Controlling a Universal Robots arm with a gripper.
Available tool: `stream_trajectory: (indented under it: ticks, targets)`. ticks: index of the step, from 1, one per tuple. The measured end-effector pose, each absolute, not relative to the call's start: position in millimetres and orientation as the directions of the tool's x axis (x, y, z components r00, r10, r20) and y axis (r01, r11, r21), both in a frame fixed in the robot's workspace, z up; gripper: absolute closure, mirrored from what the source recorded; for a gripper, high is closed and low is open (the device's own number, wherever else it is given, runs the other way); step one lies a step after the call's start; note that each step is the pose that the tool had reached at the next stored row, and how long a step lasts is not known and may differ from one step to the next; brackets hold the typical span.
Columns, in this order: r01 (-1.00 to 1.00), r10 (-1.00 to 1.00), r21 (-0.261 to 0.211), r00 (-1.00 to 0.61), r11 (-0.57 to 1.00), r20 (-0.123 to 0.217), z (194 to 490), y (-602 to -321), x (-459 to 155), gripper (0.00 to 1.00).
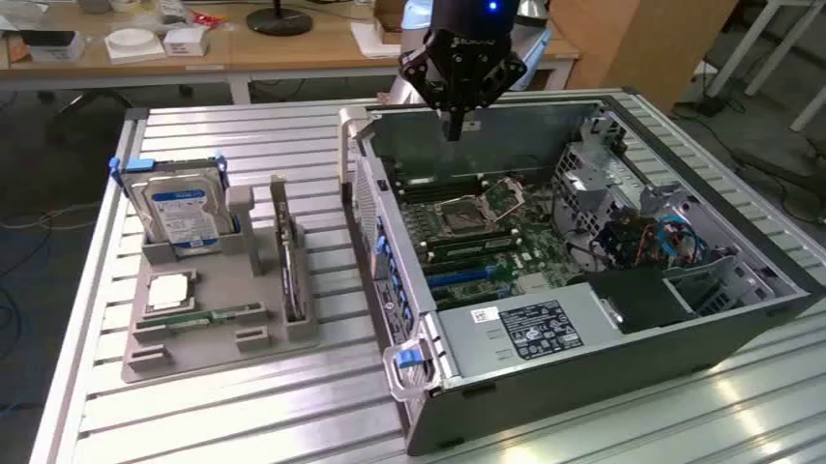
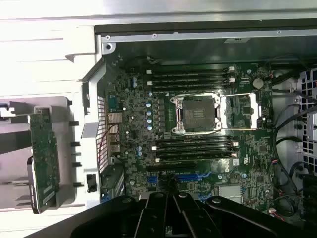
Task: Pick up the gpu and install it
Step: 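Reach for the gpu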
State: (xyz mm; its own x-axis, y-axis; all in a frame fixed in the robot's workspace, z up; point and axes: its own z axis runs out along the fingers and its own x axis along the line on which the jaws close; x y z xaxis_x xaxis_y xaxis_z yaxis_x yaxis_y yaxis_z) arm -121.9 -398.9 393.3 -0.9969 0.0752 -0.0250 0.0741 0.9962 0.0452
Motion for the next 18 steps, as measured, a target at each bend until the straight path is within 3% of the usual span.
stream_trajectory:
  ticks: [18]
  targets:
    - [0.074,0.075,0.045,-0.997,0.996,-0.025,393.3,-398.8,-136.1,0.9]
